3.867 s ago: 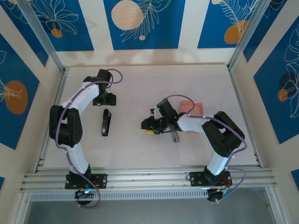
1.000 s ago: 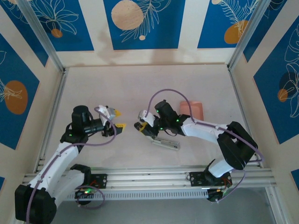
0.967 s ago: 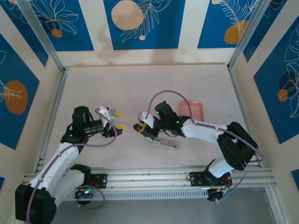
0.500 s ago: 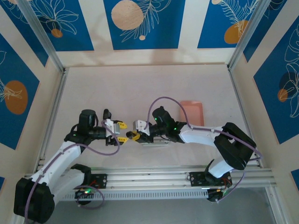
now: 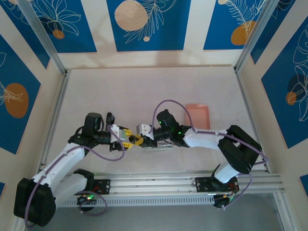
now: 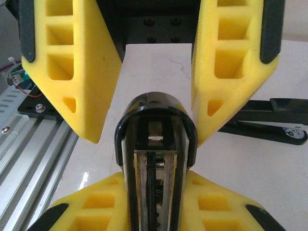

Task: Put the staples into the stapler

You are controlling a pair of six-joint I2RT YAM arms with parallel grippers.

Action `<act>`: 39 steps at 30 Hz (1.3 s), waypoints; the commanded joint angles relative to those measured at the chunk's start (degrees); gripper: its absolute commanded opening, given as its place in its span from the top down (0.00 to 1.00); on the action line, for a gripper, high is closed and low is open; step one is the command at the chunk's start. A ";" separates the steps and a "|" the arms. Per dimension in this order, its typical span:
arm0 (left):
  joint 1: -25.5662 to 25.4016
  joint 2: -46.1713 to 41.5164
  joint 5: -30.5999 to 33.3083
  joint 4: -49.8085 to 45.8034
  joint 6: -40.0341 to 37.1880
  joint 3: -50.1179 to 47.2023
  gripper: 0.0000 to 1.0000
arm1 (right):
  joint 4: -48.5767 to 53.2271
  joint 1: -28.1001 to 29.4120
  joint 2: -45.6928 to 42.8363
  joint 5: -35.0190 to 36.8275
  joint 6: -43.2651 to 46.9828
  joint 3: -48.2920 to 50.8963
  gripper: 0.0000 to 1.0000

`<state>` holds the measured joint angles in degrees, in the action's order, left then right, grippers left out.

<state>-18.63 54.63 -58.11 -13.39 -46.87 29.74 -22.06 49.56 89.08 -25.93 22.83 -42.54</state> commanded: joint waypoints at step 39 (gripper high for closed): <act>-0.93 0.37 8.54 -14.49 -5.89 8.72 0.77 | 6.16 -8.07 -7.26 11.25 -53.36 3.92 0.45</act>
<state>-19.05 55.57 -49.80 -22.92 -48.66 34.54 -21.21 43.42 83.70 -17.30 -13.02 -39.94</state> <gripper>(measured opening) 0.240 0.548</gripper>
